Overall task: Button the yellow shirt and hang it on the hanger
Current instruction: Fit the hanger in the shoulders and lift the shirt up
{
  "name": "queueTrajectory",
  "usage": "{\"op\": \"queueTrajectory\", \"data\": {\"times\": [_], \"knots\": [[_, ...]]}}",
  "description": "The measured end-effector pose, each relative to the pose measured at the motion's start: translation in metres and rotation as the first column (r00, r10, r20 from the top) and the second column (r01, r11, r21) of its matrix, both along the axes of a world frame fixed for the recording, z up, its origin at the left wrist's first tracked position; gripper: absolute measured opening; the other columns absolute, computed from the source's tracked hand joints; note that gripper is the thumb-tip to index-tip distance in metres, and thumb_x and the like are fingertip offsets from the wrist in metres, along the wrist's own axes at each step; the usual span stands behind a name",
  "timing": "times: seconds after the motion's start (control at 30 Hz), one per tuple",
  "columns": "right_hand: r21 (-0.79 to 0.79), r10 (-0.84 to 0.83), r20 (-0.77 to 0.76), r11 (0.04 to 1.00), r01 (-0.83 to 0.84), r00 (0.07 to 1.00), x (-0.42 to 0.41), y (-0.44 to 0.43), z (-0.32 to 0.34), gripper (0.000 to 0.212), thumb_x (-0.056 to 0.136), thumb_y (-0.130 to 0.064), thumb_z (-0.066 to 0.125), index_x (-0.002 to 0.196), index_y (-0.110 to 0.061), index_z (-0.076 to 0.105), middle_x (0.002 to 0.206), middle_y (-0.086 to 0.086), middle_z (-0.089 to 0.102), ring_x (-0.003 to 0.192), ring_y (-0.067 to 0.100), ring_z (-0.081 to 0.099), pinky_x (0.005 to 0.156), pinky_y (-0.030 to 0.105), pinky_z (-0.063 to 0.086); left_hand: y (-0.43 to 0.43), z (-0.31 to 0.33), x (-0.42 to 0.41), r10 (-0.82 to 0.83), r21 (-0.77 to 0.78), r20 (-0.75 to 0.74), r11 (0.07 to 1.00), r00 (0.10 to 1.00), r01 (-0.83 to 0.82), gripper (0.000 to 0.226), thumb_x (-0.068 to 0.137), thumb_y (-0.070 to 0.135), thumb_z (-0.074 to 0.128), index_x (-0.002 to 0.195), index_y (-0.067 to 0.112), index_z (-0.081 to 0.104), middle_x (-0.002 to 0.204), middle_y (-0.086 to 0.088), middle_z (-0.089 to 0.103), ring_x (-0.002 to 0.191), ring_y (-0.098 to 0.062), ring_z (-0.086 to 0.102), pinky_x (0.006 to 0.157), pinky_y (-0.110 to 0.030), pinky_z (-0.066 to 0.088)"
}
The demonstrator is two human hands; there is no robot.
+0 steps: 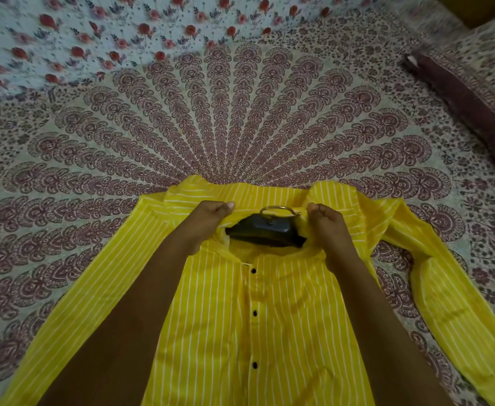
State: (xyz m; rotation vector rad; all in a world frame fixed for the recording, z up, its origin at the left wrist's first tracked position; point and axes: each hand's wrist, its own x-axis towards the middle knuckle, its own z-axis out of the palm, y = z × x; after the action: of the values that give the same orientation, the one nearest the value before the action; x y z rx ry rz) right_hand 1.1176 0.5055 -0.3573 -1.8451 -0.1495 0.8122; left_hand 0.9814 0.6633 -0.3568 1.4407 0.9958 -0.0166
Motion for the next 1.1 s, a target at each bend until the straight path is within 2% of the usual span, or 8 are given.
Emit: {"op": "queueTrajectory", "data": {"times": [0.1,0.27,0.37,0.57,0.8,0.87,0.97,1.1], "knots": [[-0.028,0.051,-0.074,0.998,-0.053,0.996,0.001,0.000,0.002,0.028,0.096,-0.021,0.044,0.086,-0.001,0.061,0.077,0.014,0.055,0.078,0.023,0.052,0.067,0.031,0.040,0.003,-0.004,0.000,0.009,0.051,0.002,0.999,1.000,-0.009,0.019,0.097,0.027,0.044,0.094,0.011,0.053,0.095,-0.005,0.046,0.089,-0.011,0.046,0.078,-0.026,0.032],[0.073,0.000,-0.123,0.997,0.009,0.992,0.004,-0.011,-0.003,0.024,0.088,-0.015,0.059,0.064,-0.015,0.061,0.052,-0.008,0.061,0.051,0.003,0.055,0.051,0.016,0.045,0.005,-0.014,-0.004,0.102,0.098,-0.020,0.990,0.995,-0.099,0.029,0.093,0.026,0.053,0.069,0.011,0.052,0.064,-0.003,0.039,0.062,-0.012,0.037,0.055,-0.021,0.031],[0.080,-0.064,-0.060,0.994,0.069,0.996,0.002,-0.022,-0.006,0.014,0.084,-0.006,0.062,0.074,-0.015,0.064,0.073,-0.005,0.066,0.065,0.003,0.058,0.061,0.018,0.045,0.007,-0.017,-0.012,0.170,-0.090,0.034,0.982,0.985,-0.166,0.014,0.092,0.019,0.054,0.085,0.016,0.065,0.081,-0.004,0.062,0.077,-0.015,0.056,0.069,-0.029,0.044],[-0.131,-0.122,0.163,0.981,0.144,0.979,-0.020,-0.040,-0.028,0.010,0.079,-0.015,0.065,0.069,-0.017,0.066,0.070,0.000,0.066,0.070,0.017,0.063,0.072,0.038,0.052,0.007,-0.014,-0.017,0.166,-0.196,0.110,0.970,0.980,-0.142,0.026,0.090,-0.004,0.047,0.108,0.008,0.061,0.062,0.010,0.066,0.058,0.002,0.061,0.052,-0.017,0.050],[-0.556,0.246,0.458,0.829,0.059,0.854,-0.036,-0.039,-0.020,0.023,0.084,-0.018,0.054,0.068,-0.001,0.053,0.075,0.023,0.063,0.074,0.040,0.057,0.055,0.032,0.031,-0.001,-0.021,-0.015,0.220,-0.025,0.079,0.976,0.972,-0.218,0.026,0.089,-0.001,0.052,0.113,0.005,0.061,0.074,0.002,0.053,0.062,-0.002,0.053,0.058,-0.023,0.039],[-0.584,0.233,0.360,0.811,0.024,0.903,-0.035,-0.041,-0.025,0.024,0.081,-0.018,0.056,0.063,-0.004,0.049,0.074,0.025,0.062,0.074,0.041,0.058,0.056,0.034,0.035,-0.002,-0.022,-0.013,0.236,-0.002,0.082,0.972,0.968,-0.236,0.025,0.089,0.001,0.053,0.112,0.007,0.062,0.074,0.004,0.054,0.053,0.006,0.054,0.052,-0.018,0.039],[-0.236,-0.184,-0.025,0.956,0.174,0.983,-0.033,-0.043,-0.026,0.015,0.082,-0.009,0.051,0.068,-0.006,0.056,0.071,0.021,0.061,0.074,0.037,0.063,0.067,0.044,0.054,-0.002,-0.022,-0.010,0.251,0.005,0.080,0.968,0.965,-0.253,0.026,0.089,0.001,0.053,0.113,0.007,0.062,0.075,0.005,0.055,0.058,0.004,0.053,0.048,-0.014,0.040],[0.116,-0.375,-0.603,0.832,0.542,0.704,-0.030,-0.045,-0.017,0.020,0.089,0.004,0.041,0.082,-0.007,0.056,0.079,0.007,0.061,0.078,0.018,0.060,0.069,0.028,0.055,-0.003,-0.021,-0.010,0.265,-0.027,0.093,0.964,0.960,-0.264,0.025,0.090,0.000,0.052,0.112,0.007,0.061,0.078,0.004,0.055,0.060,0.003,0.057,0.044,-0.010,0.043]]}}
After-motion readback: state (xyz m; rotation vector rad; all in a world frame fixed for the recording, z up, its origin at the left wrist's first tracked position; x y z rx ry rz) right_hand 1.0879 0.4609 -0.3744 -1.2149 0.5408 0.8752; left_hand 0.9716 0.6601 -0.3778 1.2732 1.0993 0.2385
